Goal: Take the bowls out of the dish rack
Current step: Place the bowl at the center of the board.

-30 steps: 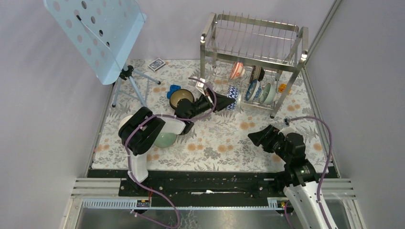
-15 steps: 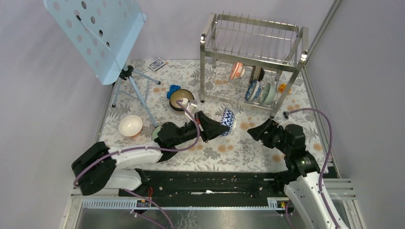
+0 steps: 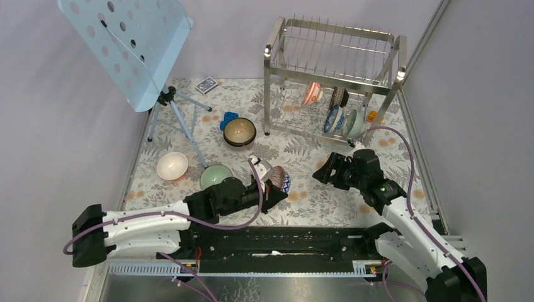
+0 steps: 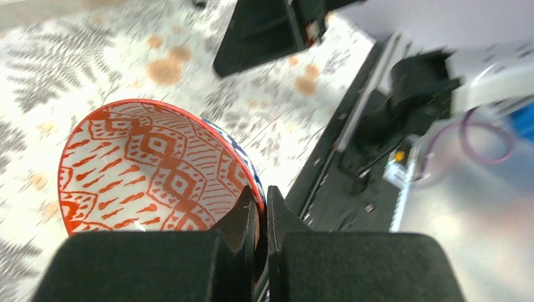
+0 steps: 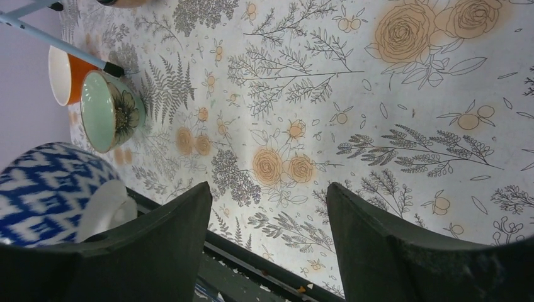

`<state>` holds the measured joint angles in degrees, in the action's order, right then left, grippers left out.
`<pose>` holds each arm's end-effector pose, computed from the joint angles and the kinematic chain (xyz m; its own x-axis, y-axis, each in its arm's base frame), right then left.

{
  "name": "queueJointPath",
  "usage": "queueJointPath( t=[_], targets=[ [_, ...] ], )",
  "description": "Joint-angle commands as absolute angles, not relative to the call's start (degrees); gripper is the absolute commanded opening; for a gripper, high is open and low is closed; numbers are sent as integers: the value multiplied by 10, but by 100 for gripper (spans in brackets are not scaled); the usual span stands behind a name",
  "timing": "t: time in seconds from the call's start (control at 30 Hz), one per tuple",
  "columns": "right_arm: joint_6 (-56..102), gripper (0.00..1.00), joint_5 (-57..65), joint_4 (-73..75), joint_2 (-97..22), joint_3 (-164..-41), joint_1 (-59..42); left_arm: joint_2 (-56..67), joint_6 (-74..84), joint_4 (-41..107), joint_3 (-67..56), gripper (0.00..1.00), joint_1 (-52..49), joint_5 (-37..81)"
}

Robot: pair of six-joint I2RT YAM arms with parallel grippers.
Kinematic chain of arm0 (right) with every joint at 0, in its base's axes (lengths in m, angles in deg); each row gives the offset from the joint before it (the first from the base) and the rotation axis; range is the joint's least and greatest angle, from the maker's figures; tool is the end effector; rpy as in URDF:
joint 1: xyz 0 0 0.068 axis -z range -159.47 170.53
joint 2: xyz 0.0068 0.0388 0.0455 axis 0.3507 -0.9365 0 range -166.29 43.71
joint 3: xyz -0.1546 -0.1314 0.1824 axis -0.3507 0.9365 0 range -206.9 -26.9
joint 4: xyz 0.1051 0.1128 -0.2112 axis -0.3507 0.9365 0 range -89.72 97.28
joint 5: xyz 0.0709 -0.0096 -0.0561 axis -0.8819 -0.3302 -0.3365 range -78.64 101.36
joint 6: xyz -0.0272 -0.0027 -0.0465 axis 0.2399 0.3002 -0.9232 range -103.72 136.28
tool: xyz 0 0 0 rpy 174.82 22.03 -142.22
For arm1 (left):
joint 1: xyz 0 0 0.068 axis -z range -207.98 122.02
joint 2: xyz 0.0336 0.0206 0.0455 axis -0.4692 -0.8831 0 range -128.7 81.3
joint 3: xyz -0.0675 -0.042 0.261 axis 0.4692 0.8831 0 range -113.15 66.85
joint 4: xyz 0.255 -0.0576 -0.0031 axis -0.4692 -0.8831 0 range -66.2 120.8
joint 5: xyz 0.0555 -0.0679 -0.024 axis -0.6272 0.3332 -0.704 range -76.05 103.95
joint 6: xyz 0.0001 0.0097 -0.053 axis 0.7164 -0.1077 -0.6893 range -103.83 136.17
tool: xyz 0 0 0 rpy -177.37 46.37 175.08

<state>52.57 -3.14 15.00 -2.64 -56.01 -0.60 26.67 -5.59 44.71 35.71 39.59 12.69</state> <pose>0.1661 0.0738 0.2317 -0.7218 0.3353 -0.6054 -0.1488 0.7791 0.6089 0.0862 -0.2065 0.2680 -0.3985 -0.0059 -0.9171 0.8271 0.4299 -0.3622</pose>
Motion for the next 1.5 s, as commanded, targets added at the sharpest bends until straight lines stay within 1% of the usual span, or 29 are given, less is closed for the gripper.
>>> queueJointPath(
  t=[0.0,0.1,0.23,0.43,0.63,0.73,0.9,1.03,1.17,1.47],
  targets=[
    [520,73,37,149,-10,-575,-32,284,18,346,317,0,436,-1],
    [518,72,81,194,-12,-586,-41,258,50,298,290,0,477,-67],
    [509,72,94,233,-29,-601,-56,205,110,258,255,0,526,-123],
    [491,72,60,265,-12,-616,-66,173,241,227,228,0,545,-144],
    [462,72,50,329,-33,-690,-101,166,383,209,237,0,547,-77],
    [457,73,87,357,-57,-733,-152,167,431,197,248,0,549,1],
    [440,73,182,426,-120,-814,-252,164,470,167,255,0,563,66],
    [420,70,189,454,-144,-862,-277,155,488,136,247,0,569,125],
    [406,67,182,482,-169,-888,-310,140,499,111,237,0,580,170],
    [423,65,200,475,-205,-874,-395,130,518,91,221,0,598,184]
  ],
)
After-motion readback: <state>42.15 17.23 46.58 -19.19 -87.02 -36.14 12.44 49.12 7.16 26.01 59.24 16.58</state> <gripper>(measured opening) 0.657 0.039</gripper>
